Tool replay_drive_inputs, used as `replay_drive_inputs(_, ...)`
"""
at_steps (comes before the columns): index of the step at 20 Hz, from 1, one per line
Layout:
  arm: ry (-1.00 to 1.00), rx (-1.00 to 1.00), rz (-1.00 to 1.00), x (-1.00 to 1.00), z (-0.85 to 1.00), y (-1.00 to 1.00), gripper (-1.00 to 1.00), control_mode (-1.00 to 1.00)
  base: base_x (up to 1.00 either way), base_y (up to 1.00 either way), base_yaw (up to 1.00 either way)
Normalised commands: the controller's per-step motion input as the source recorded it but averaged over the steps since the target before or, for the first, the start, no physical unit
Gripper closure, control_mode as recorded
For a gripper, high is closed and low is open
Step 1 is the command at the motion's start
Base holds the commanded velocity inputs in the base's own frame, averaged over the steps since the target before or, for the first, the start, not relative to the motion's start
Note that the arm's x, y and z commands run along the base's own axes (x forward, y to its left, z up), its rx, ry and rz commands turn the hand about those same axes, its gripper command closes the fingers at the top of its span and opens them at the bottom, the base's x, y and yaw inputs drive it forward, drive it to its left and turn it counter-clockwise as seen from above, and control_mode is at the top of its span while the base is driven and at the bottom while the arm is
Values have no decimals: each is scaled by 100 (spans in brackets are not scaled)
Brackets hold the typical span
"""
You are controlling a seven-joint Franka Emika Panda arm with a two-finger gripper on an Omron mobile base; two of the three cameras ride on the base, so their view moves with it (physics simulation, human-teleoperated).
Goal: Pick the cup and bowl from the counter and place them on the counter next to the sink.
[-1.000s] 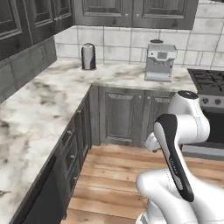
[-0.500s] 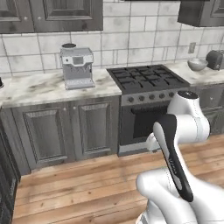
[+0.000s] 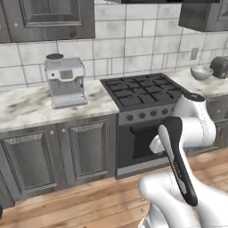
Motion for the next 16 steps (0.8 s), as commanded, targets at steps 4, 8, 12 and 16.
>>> replay_drive_inputs(4,0,0,0,0,0,0,-100,100,100,-40,0)
replay_drive_inputs(8,0,0,0,0,0,0,-100,100,96,-71,-3)
replay_drive_inputs(12,0,0,0,0,0,0,-100,100,80,-99,-11)
replay_drive_inputs(16,0,0,0,0,0,0,-100,100,58,-100,-17)
